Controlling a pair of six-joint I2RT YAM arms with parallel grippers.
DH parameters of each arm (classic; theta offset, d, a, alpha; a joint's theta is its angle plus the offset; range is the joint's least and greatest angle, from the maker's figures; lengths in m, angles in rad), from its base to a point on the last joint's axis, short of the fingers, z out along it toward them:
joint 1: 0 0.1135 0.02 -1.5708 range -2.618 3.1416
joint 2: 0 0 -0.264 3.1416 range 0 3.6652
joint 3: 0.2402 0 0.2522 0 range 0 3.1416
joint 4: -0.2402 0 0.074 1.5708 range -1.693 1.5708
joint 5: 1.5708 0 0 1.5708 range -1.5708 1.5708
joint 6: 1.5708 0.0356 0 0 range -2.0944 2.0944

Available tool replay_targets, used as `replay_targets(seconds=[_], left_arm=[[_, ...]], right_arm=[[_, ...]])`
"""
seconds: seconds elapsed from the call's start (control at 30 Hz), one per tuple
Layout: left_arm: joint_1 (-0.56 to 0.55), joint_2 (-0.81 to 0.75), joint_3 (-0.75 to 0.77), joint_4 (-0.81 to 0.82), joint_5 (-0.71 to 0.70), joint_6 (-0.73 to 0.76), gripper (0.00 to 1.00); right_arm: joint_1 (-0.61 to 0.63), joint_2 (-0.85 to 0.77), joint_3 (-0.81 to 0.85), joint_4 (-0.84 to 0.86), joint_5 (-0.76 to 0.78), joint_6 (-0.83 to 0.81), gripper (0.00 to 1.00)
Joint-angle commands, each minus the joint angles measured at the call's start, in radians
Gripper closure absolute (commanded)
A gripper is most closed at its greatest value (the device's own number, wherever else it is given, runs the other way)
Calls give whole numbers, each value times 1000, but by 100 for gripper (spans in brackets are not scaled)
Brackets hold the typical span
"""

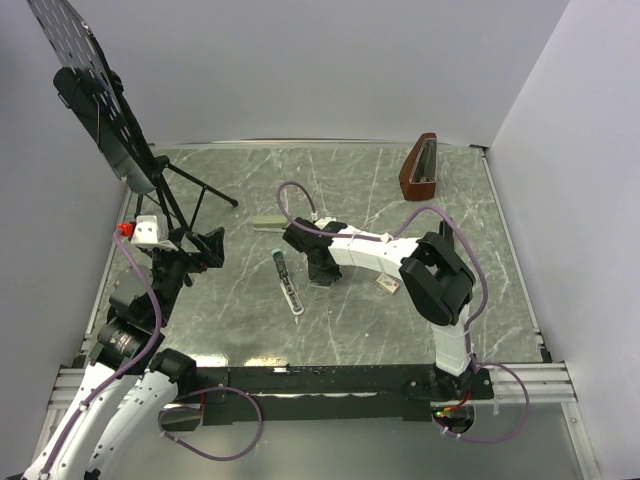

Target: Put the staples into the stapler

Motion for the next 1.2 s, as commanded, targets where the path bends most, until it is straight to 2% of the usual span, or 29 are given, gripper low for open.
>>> replay_targets(seconds=[0.0,0.37,0.53,0.83,1.03,1.17], left_arm=[[-3,-7,-5,36,7,-1,1],[-2,-10,-5,35,7,-1,1],[-3,-9,-5,35,9,0,1],[-3,-7,-5,36,12,0,1],[-2,-3,-6,36,13,0,1],[-3,2,-6,38,16,0,1]], right_arm=[[5,16,48,-13,-10,20,63],[9,24,53,-1,-17,0,66],[5,10,39,-23,9,-3,64],[-50,-54,-45,22,22,-143,60],[-58,-77,-36,51,19,-275,56],[-55,-91,-12,42,16,-298,55]])
